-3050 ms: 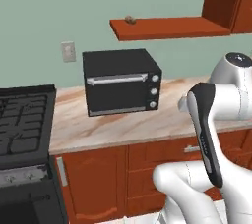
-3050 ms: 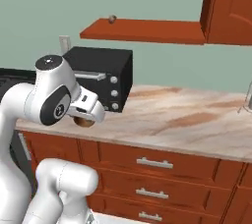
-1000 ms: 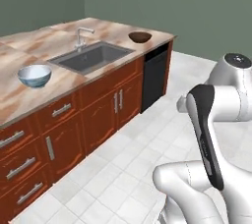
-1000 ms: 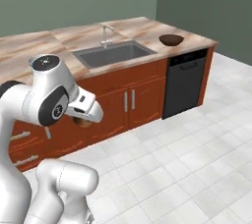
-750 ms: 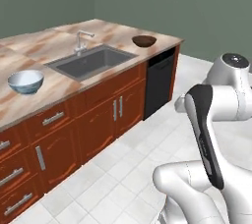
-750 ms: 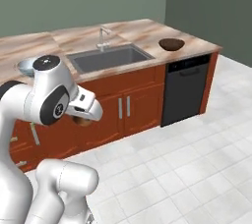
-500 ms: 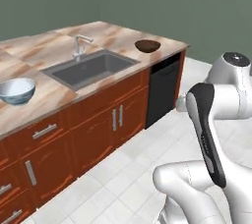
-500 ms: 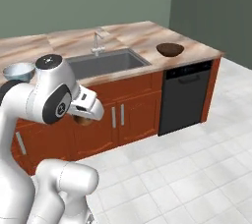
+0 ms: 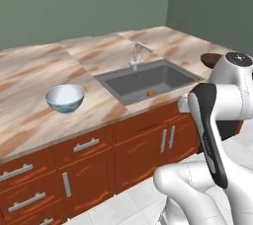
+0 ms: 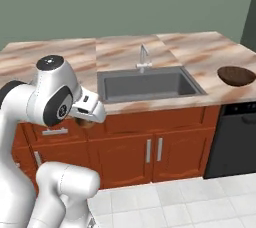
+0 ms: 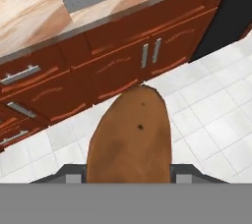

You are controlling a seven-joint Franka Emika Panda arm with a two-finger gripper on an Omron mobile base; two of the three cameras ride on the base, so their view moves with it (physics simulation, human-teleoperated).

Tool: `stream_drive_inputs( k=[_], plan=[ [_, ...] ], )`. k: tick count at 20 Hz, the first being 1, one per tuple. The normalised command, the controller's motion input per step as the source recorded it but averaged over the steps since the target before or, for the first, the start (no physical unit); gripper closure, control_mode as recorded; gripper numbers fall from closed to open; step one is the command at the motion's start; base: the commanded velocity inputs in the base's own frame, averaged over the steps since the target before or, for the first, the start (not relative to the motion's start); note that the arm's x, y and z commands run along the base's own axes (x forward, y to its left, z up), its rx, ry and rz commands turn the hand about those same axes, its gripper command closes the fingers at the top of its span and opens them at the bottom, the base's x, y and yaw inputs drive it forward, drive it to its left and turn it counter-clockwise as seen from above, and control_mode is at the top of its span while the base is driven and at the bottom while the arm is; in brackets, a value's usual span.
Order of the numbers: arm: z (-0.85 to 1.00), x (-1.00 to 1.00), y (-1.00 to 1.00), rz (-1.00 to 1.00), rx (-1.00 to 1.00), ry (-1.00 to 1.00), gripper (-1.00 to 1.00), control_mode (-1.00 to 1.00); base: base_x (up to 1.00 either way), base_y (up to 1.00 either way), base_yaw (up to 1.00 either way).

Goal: Pick the potatos from the cabinet and place them in one bowl. Pick the tangerine from the sink and place it in the other bowl.

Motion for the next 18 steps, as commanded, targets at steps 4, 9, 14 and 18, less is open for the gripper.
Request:
stream_drive_inputs(
  k=[4,9,14,18],
  plan=[
    [0.0,0.0,0.0,0.0,0.0,0.0,1.0,1.0,1.0,0.0,0.28],
    [0.0,0.0,0.0,0.0,0.0,0.0,1.0,1.0,0.76,0.46,0.17],
    [0.0,0.0,0.0,0.0,0.0,0.0,1.0,1.0,0.51,0.34,0.31],
    [0.0,0.0,0.0,0.0,0.0,0.0,1.0,1.0,0.06,0.0,0.07]
  ],
)
